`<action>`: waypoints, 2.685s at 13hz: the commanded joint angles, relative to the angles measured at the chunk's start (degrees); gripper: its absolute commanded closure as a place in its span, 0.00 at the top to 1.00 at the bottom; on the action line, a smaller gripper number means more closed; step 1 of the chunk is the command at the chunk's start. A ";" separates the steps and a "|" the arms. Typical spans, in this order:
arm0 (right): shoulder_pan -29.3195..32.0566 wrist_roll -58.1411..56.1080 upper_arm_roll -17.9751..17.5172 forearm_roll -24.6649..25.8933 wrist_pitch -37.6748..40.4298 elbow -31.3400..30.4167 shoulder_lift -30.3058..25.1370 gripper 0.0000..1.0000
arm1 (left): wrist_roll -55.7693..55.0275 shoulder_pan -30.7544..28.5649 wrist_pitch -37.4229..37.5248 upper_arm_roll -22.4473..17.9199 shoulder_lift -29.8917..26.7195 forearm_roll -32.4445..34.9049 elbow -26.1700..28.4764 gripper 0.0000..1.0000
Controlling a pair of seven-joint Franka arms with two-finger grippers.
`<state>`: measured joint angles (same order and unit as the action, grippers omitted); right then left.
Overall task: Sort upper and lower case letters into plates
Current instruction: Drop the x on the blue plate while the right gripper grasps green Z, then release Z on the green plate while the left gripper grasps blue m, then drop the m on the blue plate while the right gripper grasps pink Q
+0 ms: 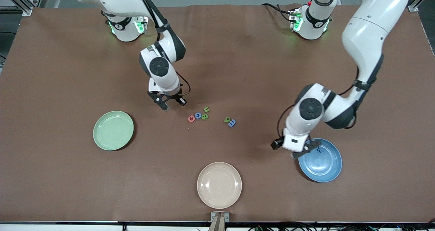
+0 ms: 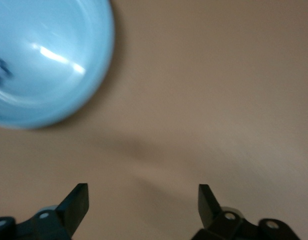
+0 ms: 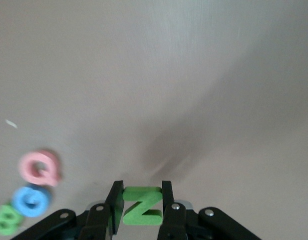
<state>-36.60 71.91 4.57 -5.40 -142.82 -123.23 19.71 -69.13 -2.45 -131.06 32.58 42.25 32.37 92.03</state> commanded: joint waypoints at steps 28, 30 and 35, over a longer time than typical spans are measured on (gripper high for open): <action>24.84 -30.20 -6.14 -1.10 -4.58 5.96 4.63 1.00 | -16.79 4.15 6.16 -1.20 4.34 2.44 -7.84 0.01; 20.54 -19.75 -6.06 -1.10 -2.29 10.62 6.55 1.00 | -7.30 -1.30 6.43 -1.20 4.07 2.44 -7.75 0.01; 11.56 1.98 -5.80 -0.22 -2.46 18.63 15.34 1.00 | 9.77 -11.51 6.43 -1.38 5.12 4.02 -7.75 0.14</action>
<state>-23.17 68.39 -1.75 -5.62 -145.20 -108.84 30.60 -63.62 -11.57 -124.99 30.61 47.35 34.77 83.55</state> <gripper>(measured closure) 0.000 0.608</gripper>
